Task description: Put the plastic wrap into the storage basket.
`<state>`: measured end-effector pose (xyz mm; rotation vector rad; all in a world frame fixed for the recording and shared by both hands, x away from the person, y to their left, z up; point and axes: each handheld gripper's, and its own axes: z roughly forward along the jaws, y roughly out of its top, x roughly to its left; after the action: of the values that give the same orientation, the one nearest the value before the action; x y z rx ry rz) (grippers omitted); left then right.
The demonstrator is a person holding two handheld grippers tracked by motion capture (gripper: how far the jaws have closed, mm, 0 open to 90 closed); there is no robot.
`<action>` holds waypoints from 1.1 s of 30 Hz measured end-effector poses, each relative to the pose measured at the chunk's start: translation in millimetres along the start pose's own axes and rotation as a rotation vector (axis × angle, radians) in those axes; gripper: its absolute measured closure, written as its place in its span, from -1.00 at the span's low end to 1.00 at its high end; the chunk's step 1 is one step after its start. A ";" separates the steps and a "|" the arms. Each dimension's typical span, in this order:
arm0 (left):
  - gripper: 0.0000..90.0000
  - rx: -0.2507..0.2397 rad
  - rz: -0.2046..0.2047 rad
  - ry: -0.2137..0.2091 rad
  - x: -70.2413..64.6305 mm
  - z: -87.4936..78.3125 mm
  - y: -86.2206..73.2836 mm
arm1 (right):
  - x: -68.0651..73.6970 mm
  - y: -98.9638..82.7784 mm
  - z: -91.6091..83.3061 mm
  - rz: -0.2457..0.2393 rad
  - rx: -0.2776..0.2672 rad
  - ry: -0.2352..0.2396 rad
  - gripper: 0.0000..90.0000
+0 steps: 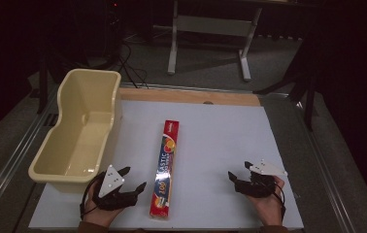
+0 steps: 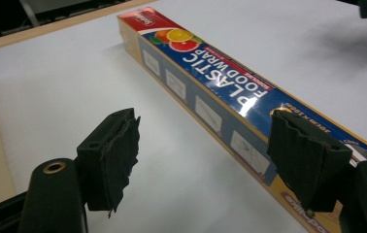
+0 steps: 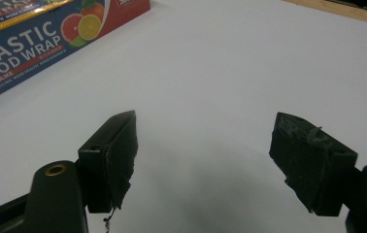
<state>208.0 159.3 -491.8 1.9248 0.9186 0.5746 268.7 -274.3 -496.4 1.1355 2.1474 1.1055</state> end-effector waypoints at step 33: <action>1.00 0.064 0.076 -0.210 -12.4 -1.5 -8.8 | -2.1 2.3 0.7 0.011 -0.019 -0.010 -0.32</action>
<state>196.1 153.1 -499.1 2.0402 0.7399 0.3819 271.4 -275.0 -494.9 1.1430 2.1207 1.1201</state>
